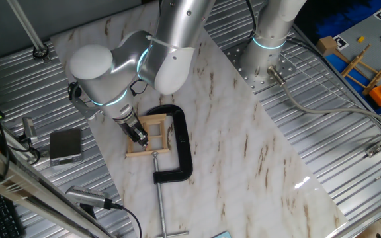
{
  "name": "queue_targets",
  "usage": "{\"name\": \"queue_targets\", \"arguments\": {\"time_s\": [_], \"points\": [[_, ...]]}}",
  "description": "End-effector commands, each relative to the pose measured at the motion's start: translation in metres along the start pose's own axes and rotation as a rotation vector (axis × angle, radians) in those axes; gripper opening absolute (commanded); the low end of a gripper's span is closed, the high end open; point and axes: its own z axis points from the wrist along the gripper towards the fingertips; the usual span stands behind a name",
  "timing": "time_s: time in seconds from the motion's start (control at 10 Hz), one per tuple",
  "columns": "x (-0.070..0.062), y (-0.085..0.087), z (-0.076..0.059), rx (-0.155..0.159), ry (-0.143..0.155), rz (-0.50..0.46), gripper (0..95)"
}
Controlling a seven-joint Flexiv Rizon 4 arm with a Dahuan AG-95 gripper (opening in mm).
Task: Open a sliding window
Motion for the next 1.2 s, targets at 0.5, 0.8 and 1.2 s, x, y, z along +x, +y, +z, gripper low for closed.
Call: {"name": "queue_targets", "arguments": {"time_s": [0.5, 0.8, 1.2], "points": [[0.0021, -0.0022, 0.0068, -0.004, -0.001, -0.012, 38.0], [0.0039, -0.0022, 0.0097, -0.009, -0.004, -0.020, 38.0], [0.0038, -0.0018, 0.0106, -0.012, -0.004, -0.027, 38.0]]}}
